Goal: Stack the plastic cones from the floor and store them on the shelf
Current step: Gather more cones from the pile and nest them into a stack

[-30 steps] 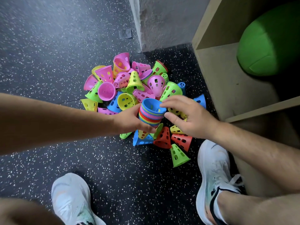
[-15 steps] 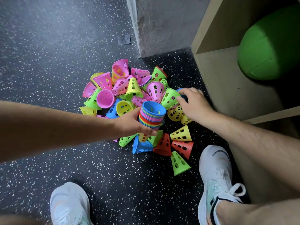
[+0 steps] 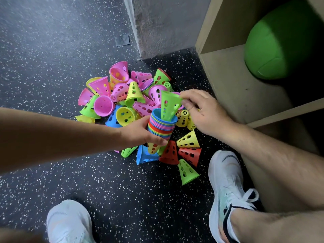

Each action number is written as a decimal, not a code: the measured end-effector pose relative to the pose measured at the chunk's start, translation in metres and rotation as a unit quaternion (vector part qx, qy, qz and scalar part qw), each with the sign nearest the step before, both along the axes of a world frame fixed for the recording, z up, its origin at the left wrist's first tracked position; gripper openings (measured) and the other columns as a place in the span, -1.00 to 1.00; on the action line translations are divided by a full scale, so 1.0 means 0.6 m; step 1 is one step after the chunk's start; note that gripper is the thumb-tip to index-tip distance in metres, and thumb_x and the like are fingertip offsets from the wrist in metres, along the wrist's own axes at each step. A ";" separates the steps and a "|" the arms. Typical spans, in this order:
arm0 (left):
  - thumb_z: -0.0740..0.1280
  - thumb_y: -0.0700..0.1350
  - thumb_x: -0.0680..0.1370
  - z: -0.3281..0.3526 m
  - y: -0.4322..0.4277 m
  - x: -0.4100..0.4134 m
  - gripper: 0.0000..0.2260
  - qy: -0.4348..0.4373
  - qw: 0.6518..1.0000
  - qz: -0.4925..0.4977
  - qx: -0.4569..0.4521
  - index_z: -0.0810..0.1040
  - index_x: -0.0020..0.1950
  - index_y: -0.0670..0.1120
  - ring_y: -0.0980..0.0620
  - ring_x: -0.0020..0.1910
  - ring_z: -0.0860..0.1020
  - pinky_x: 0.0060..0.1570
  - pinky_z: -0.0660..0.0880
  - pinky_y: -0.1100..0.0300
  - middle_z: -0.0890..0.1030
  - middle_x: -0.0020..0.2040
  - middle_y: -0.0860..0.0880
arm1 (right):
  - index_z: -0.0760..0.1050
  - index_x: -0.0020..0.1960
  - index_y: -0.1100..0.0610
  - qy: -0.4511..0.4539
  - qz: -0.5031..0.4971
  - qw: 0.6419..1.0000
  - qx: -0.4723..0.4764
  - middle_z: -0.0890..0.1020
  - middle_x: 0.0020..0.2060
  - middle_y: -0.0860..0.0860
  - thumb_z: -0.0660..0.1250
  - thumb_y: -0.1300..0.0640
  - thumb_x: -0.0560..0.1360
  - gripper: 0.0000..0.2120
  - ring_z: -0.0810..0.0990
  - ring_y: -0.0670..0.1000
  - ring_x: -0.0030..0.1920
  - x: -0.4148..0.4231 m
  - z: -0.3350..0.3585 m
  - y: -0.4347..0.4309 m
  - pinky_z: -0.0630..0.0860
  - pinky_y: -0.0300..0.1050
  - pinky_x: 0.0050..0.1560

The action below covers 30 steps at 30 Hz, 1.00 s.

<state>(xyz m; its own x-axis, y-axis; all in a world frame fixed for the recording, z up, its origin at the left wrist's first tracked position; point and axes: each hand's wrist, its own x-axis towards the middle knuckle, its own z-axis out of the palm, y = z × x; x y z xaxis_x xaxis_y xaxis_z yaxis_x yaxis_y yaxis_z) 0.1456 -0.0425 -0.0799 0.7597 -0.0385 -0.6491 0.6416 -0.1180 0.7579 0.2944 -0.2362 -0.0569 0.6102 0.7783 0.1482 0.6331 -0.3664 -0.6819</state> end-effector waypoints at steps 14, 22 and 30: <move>0.67 -0.14 0.34 -0.003 -0.034 0.029 -0.39 0.007 0.999 -0.035 0.002 0.51 0.31 0.02 0.03 0.14 0.68 0.32 0.54 -0.03 0.72 0.11 0.00 | 0.57 0.18 0.07 0.022 -0.099 0.981 -0.168 0.63 0.07 -0.02 0.43 0.03 0.51 -0.73 0.50 0.07 0.16 0.050 -0.072 -0.082 0.43 -0.01 0.24; 0.66 -0.18 0.35 -0.005 -0.042 0.042 -0.40 0.010 0.999 -0.032 0.000 0.51 0.32 -0.01 0.02 0.12 0.69 0.31 0.56 -0.02 0.72 0.11 -0.02 | 0.62 0.10 0.01 -0.020 -0.042 0.963 -0.265 0.62 0.08 -0.03 0.40 -0.06 0.53 -0.79 0.43 0.11 0.20 0.031 -0.109 -0.084 0.35 -0.01 0.20; 0.68 -0.10 0.32 -0.010 -0.041 0.041 -0.37 0.011 0.999 -0.043 -0.007 0.51 0.31 0.00 0.03 0.14 0.68 0.33 0.54 -0.03 0.72 0.12 -0.01 | 0.58 0.07 0.17 -0.115 -0.172 0.978 -0.037 0.59 0.09 0.11 0.27 0.12 0.62 -0.84 0.52 0.18 0.09 0.034 -0.037 -0.064 0.35 -0.11 0.12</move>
<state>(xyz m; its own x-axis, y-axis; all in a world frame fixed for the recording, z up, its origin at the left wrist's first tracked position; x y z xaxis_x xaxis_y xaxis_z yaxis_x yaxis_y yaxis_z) 0.1701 -0.0673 -0.0860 0.7382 -0.1119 -0.6652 0.6467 -0.1630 0.7451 0.3150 -0.2747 -0.0789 0.7945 0.5471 0.2636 0.5977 -0.6277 -0.4987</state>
